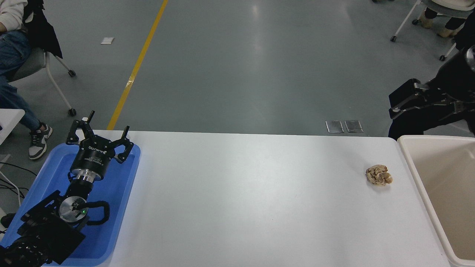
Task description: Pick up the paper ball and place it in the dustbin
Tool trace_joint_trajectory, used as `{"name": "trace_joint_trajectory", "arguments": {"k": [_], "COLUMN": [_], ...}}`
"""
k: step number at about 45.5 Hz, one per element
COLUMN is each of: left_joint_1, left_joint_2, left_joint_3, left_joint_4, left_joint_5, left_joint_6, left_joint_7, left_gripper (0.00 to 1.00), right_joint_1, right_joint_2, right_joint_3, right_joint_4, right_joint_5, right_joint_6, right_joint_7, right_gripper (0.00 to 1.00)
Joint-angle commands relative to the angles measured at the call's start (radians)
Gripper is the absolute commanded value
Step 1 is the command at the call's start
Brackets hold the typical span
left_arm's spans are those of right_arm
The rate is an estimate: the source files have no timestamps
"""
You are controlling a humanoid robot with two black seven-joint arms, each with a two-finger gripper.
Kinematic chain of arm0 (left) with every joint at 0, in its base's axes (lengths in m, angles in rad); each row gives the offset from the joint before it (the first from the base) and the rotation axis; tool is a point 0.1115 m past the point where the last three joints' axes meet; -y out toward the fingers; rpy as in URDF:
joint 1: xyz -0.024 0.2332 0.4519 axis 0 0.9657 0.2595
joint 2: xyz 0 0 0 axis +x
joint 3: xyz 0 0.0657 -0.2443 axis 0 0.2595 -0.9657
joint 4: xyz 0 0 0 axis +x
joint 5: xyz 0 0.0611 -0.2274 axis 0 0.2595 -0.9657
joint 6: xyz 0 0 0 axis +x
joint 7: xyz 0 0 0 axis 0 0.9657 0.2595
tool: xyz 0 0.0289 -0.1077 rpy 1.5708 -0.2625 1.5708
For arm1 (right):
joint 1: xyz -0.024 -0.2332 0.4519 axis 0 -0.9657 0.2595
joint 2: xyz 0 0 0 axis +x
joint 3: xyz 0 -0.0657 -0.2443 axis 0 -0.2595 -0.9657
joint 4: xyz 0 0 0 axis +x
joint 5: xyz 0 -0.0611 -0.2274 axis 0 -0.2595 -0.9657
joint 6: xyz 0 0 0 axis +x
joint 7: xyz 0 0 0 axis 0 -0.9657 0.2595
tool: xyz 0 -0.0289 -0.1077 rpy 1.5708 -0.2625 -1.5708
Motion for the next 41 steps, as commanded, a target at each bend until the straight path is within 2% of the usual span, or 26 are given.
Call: {"name": "trace_joint_trajectory", "arguments": {"k": [1,41], "left_joint_1": [0.000,0.000], "left_joint_2": [0.000,0.000], "left_joint_3": [0.000,0.000], "left_joint_4": [0.000,0.000], "left_joint_5": [0.000,0.000], "left_joint_6": [0.000,0.000], "left_joint_7": [0.003,0.000], "left_gripper": [1.00,1.00], "right_joint_1": [-0.002,-0.010], "right_joint_2": [0.001,0.007], "right_joint_3": [0.001,0.004], "right_joint_4": [0.003,0.000], "right_joint_5": [0.002,0.008], "right_joint_6": [0.000,0.000], "right_joint_7": [0.000,0.000], "right_gripper": [1.00,1.00]}}
